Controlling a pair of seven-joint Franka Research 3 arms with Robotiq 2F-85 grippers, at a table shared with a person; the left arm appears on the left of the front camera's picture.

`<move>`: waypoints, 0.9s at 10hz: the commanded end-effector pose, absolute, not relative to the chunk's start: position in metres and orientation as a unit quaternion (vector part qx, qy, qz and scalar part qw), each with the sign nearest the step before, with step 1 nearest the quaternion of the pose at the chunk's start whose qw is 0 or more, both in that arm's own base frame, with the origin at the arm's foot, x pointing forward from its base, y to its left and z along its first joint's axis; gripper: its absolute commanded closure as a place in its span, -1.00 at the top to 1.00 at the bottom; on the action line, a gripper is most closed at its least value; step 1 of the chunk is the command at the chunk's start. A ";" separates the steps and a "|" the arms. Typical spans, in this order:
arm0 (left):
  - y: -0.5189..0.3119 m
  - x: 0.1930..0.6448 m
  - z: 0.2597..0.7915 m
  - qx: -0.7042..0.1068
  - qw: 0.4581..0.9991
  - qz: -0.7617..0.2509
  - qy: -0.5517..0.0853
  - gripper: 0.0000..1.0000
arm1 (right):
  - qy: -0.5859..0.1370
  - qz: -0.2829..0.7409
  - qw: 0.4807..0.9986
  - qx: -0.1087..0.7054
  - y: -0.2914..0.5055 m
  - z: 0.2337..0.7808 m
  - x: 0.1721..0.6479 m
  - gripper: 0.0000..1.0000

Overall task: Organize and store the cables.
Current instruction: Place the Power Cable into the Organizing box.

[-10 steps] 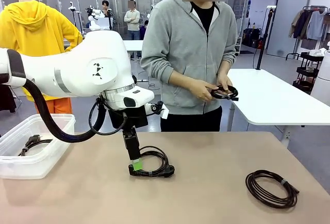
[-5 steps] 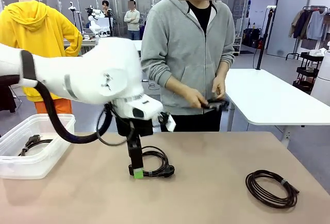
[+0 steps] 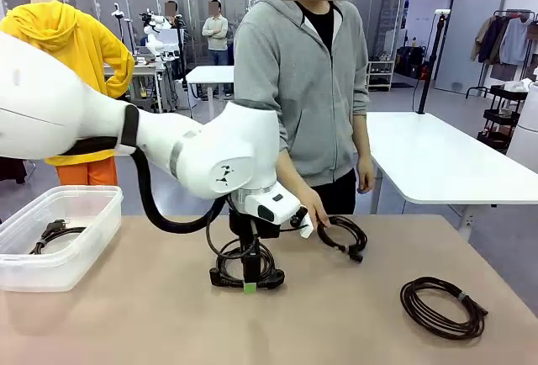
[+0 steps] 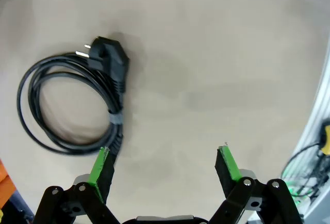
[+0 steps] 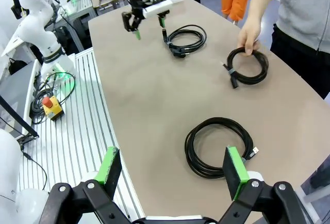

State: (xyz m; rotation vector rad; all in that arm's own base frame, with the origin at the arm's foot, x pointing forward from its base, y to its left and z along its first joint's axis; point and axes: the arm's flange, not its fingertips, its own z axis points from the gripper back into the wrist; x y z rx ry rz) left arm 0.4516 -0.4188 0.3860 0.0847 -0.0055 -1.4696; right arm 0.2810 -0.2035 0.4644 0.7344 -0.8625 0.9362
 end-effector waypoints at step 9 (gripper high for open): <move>-0.399 0.497 0.323 -0.015 0.730 -0.684 -0.004 1.00 | -0.400 0.429 0.737 0.335 -0.204 0.465 0.281 1.00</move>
